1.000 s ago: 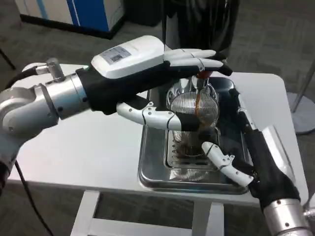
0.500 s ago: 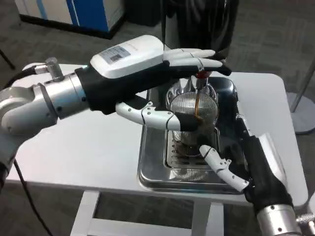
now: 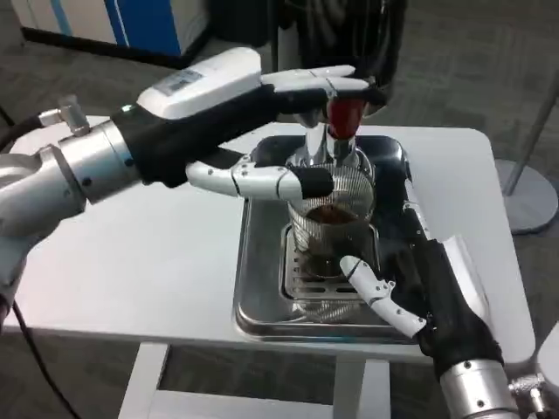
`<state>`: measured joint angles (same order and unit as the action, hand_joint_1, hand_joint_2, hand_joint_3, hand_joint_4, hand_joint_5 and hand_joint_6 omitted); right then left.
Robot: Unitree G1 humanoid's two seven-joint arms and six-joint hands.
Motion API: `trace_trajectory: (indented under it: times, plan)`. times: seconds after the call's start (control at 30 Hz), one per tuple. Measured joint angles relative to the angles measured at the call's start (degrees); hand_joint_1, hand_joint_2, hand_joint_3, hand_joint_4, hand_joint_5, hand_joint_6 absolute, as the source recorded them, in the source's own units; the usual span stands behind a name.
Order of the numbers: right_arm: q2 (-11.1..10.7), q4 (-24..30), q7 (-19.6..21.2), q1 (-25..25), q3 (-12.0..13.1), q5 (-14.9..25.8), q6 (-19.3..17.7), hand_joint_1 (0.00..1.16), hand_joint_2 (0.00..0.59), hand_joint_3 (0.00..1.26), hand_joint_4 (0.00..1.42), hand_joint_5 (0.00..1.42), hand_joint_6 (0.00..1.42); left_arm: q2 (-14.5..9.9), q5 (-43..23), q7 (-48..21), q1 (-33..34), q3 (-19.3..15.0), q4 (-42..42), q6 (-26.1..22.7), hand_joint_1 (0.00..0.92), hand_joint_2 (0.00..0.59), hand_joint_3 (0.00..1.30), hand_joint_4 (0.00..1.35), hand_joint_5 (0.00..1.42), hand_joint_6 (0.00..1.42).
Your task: Grasp the cup under the faucet to collect the drink, then remove the cup.
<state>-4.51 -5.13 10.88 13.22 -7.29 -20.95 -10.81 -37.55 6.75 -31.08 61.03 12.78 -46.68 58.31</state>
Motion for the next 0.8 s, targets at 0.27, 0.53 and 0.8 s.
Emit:
trace_trajectory:
  times: [0.27, 0.53, 0.8]
  plan:
    - [0.1, 0.0, 0.0, 0.0, 0.0, 0.0, 0.0, 0.46, 0.302, 0.0, 0.0, 0.0, 0.0, 0.6, -2.0, -2.2, -0.1, -2.6, -0.7, -2.0, 0.0, 0.153, 0.18, 0.1, 0.12, 0.42]
    - [0.0, 0.1, 0.3, 0.0, 0.0, 0.0, 0.0, 0.46, 0.302, 0.0, 0.0, 0.0, 0.0, 1.4, -8.3, -3.2, -1.1, -8.7, -0.2, -3.2, 0.0, 0.149, 0.22, 0.15, 0.17, 0.48]
    - [-0.1, 1.0, 0.7, 0.0, 0.1, 0.0, 0.0, 0.46, 0.302, 0.0, 0.0, 0.0, 0.0, -0.5, -14.5, -4.8, -7.8, -15.1, 6.7, -5.5, 0.0, 0.137, 0.26, 0.23, 0.25, 0.56]
